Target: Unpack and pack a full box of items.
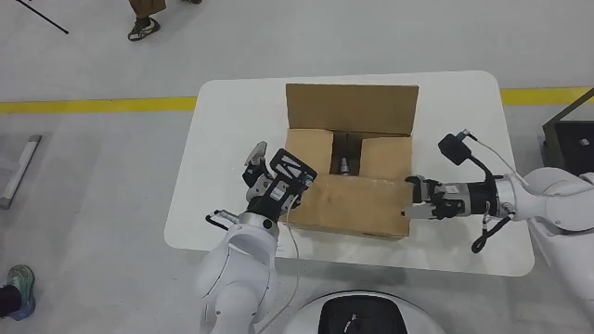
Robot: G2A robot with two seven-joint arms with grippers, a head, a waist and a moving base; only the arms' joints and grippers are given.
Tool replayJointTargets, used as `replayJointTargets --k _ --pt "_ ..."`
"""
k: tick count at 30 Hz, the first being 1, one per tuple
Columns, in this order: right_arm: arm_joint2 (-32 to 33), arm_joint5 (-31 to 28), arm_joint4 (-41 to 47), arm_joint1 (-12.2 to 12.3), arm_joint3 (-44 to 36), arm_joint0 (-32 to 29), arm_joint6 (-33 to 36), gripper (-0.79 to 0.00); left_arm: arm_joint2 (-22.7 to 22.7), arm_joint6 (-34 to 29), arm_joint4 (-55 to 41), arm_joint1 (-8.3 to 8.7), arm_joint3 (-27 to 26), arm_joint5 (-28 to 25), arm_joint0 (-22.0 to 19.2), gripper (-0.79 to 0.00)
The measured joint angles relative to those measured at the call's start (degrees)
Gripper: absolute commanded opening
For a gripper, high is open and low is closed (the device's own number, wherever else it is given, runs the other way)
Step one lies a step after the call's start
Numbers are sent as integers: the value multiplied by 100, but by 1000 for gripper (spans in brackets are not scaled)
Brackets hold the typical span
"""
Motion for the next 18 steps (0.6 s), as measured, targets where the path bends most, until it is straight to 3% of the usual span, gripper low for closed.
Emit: replayJointTargets --k 2,3,4,5,7,8,18 --pt "-64 -61 -107 12 51 30 -61 0 0 0 0 0 0 0 0 0" --pt "-125 -96 -149 15 75 52 -95 -43 0 0 0 0 0 0 0 0" --pt "-174 -116 -195 17 86 73 -116 -191 0 0 0 0 0 0 0 0" --pt "-222 -136 -273 21 87 96 -135 -434 0 0 0 0 0 0 0 0" --pt "-347 -205 -419 25 65 128 -207 -560 0 0 0 0 0 0 0 0" --pt "-390 -234 -432 26 63 133 -241 -785 0 0 0 0 0 0 0 0" --pt "-478 -700 -1054 87 -224 200 -701 -785 -99 213 -51 18 -85 106 80 0"
